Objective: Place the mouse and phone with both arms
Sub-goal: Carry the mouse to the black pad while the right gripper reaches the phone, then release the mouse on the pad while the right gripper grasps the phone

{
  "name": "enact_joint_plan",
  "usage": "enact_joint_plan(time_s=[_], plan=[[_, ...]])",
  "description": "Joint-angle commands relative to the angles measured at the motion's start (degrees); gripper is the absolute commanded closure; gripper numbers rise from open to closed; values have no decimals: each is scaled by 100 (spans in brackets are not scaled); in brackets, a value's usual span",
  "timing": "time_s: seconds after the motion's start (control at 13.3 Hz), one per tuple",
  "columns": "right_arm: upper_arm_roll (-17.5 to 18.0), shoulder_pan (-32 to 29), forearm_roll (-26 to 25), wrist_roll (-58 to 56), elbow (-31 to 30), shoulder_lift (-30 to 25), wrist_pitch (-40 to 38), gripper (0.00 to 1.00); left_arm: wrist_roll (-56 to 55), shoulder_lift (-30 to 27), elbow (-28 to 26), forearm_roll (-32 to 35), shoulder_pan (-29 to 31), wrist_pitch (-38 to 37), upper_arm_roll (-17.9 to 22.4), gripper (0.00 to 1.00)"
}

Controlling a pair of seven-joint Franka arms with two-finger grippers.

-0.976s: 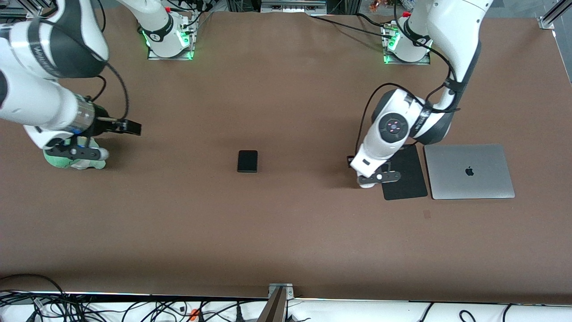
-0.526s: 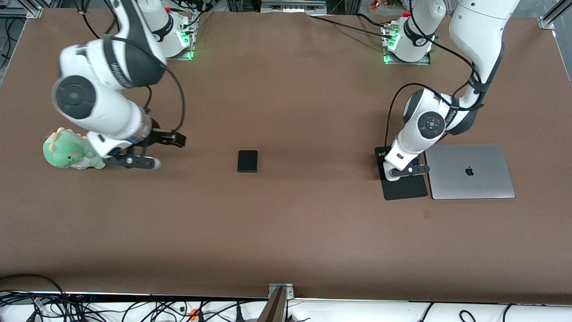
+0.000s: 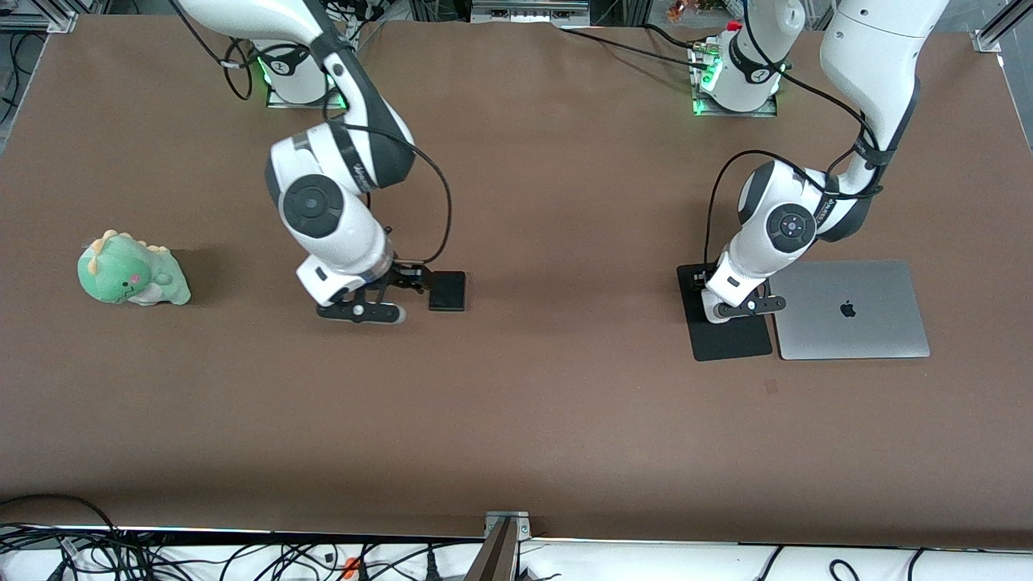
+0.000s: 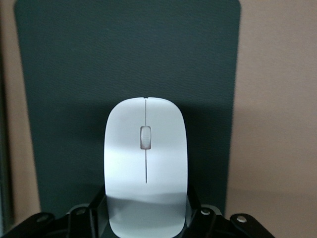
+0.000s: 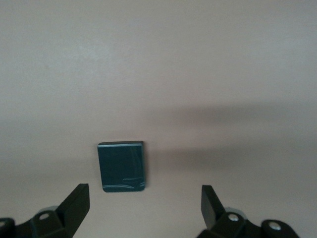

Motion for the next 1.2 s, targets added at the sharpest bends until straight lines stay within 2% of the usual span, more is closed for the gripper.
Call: enact_joint_plan(time_s=[0.0,0.08,0.38,0.53,0.68,0.83,1.13], plan=[[-67,319,114,23,53,358,414,0,485,-17,24,153,330,56,-29,45],[-67,398,105,23,27,472,563,0,504,-17,50,145,365,56,-29,0],[-67,557,70,23,-368,781,1511,0,425,-201,208,127,401,-101,-90,0],[-67,592,43,14,-606,842,1961,0,434,-394,488,118,401,-644,-99,0],[-76,645,17,-47,-738,904,2067,0,469,-622,805,57,409,-1303,-108,0],[-76,680,17,-39,-861,913,2277,0,469,-746,1313,57,436,-1839,-99,0],[-85,759,8,-48,-993,1045,2648,0,495,-764,2544,48,453,-3464,-117,0]])
